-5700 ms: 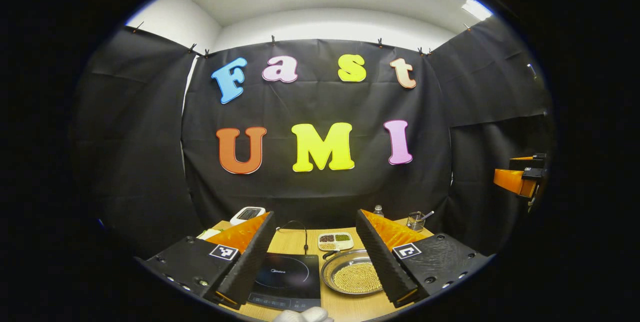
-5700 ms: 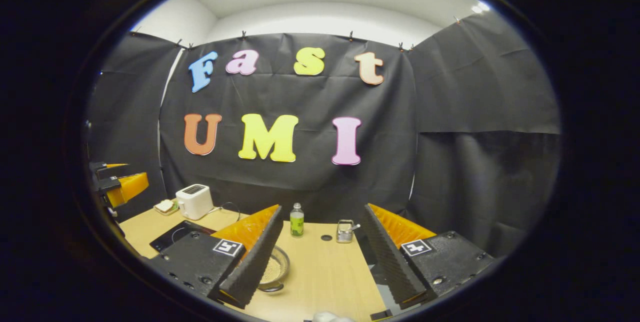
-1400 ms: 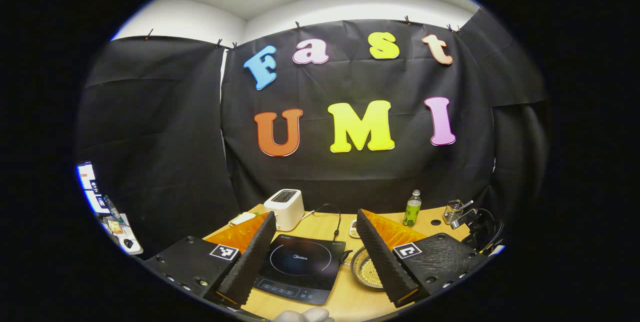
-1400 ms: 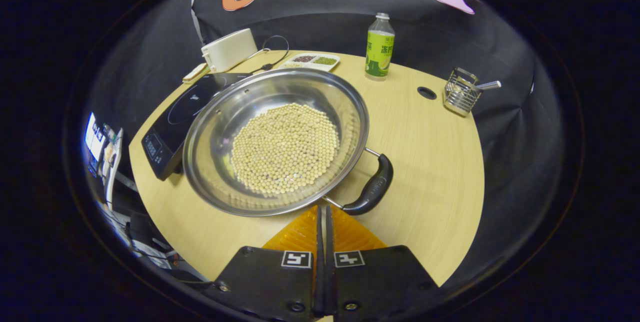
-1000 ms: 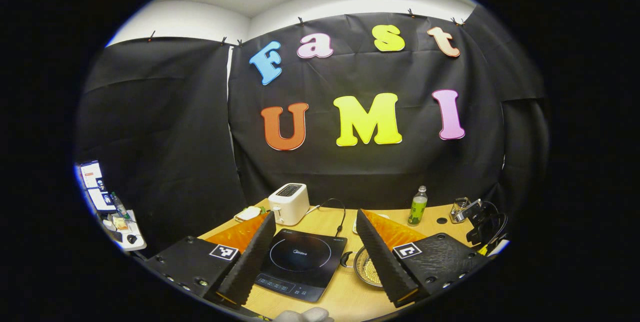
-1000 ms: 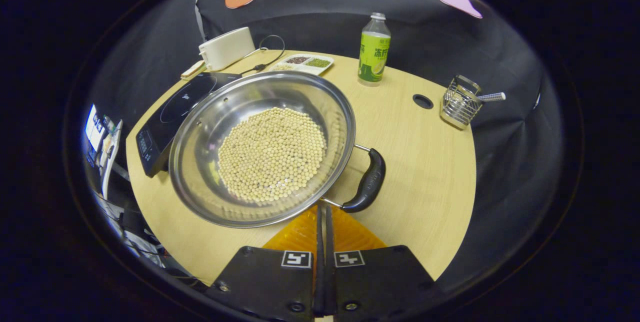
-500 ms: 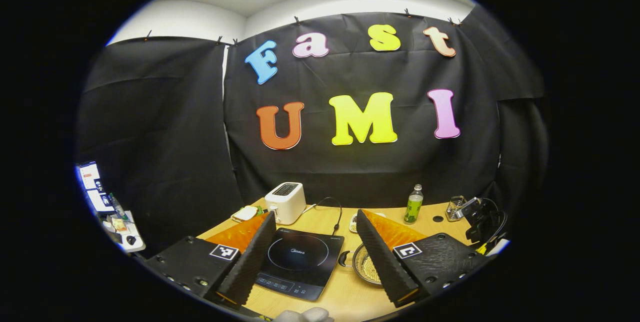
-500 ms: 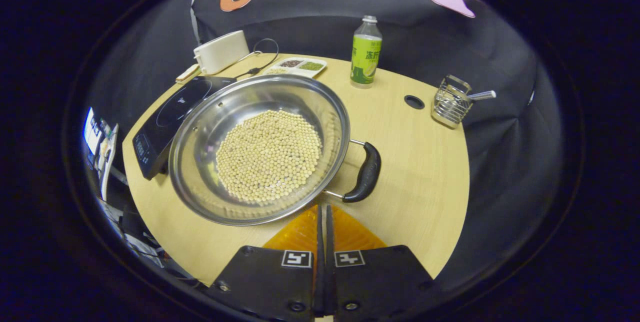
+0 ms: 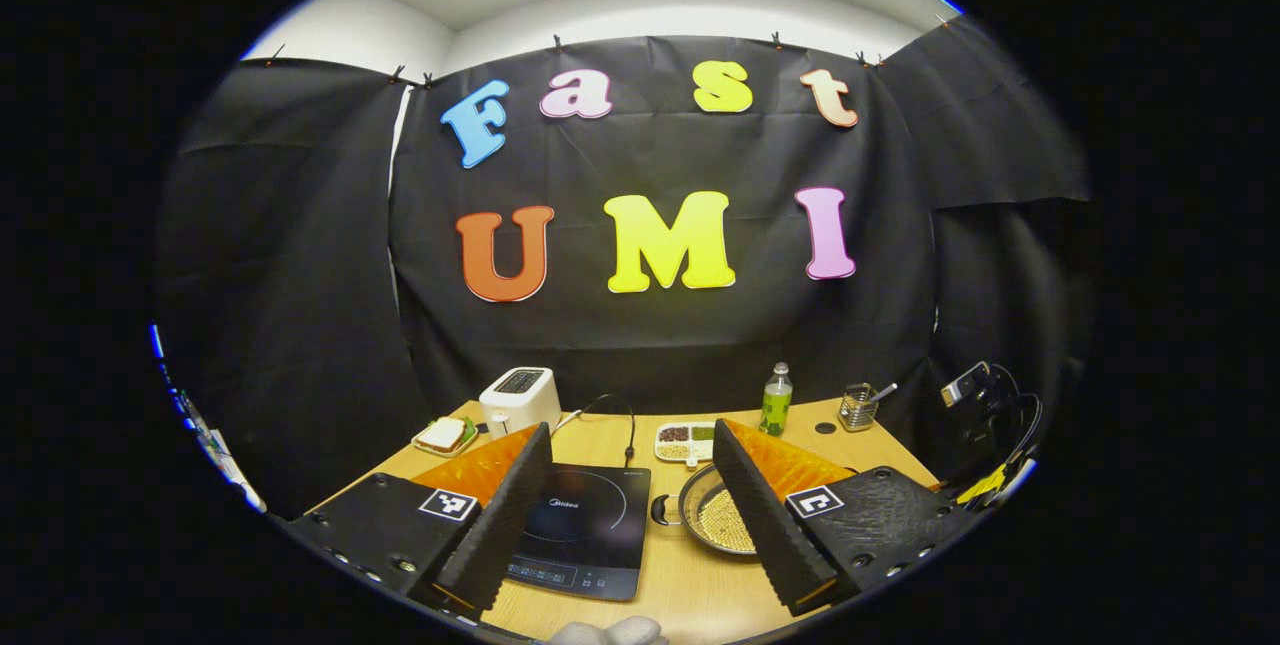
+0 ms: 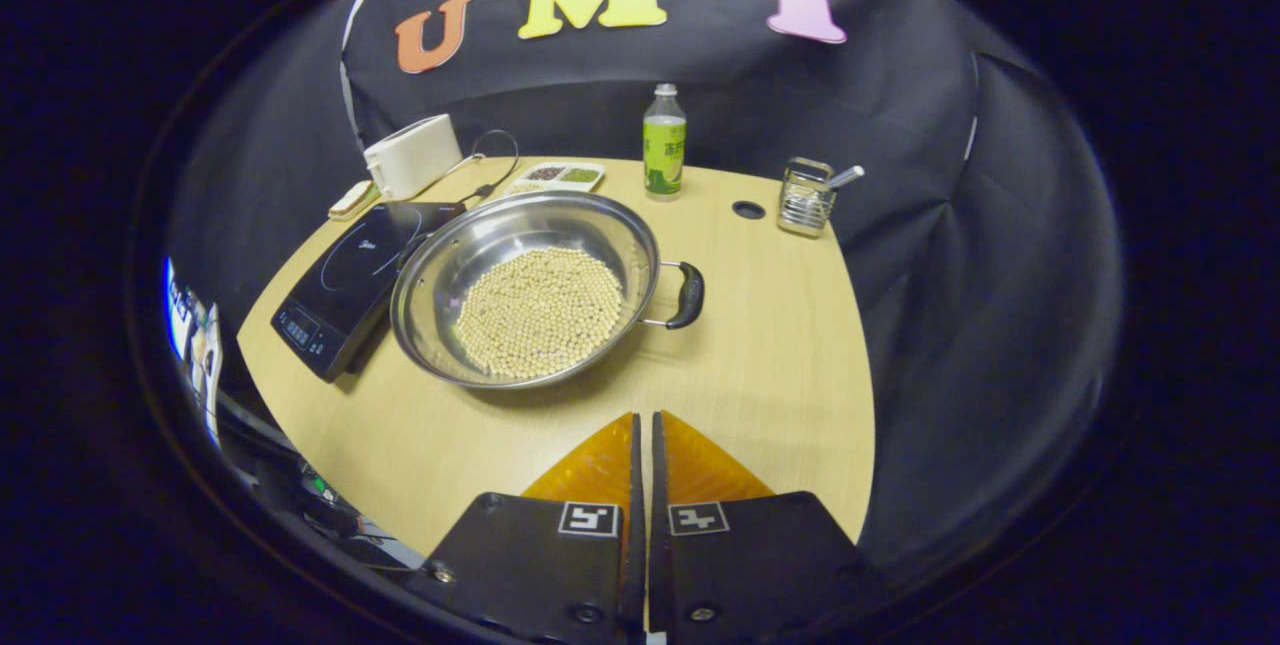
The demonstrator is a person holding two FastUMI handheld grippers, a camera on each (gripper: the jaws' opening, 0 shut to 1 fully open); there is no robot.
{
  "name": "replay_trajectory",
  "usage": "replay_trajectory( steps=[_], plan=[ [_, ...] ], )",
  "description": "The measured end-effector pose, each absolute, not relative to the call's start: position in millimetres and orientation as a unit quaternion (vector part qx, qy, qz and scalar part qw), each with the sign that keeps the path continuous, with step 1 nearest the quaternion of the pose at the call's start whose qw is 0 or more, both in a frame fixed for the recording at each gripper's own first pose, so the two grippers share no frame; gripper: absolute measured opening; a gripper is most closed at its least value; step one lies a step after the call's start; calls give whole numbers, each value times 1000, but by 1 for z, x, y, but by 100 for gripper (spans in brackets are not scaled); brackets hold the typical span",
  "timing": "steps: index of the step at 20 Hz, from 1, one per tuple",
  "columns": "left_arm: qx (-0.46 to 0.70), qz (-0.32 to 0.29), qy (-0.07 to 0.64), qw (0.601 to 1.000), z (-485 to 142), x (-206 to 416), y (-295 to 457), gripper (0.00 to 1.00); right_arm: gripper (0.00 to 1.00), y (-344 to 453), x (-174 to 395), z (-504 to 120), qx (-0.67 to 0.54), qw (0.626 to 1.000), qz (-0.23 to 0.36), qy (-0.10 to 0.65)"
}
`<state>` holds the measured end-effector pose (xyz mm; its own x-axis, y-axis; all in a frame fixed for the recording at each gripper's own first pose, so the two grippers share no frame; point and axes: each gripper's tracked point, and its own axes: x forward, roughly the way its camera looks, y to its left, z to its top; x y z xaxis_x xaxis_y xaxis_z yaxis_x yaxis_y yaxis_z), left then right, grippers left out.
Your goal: First push the handle of the pot to place it horizontally, then grasp the pot with both hands and set it on the induction cooktop.
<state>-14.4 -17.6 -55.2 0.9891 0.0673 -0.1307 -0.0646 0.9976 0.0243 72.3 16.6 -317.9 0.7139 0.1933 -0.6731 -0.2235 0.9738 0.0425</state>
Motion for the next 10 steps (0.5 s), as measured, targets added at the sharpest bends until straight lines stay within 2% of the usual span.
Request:
replay_trajectory(
  steps=[1,2,3,5,8,9,10],
  plan=[
    [13,22,64,998,-56,-17,-19,96,5,15,62,-311,-10,931,104,351],
    [17,16,63,998,-59,-20,-17,97,11,15,53,-305,3,935,99,341],
    [18,6,64,998,-62,-21,-18,96,21,12,44,-303,8,937,90,337],
    [17,-13,71,997,-72,-23,-22,96,36,7,28,-293,23,944,73,322],
    [16,-37,92,995,-89,-26,-29,96,54,11,8,-286,45,947,72,310],
    [11,-45,96,994,-92,-26,-35,96,66,13,4,-284,52,948,75,306],
    [8,-48,102,994,-99,-23,-37,96,69,14,1,-284,55,948,77,304]
  ],
)
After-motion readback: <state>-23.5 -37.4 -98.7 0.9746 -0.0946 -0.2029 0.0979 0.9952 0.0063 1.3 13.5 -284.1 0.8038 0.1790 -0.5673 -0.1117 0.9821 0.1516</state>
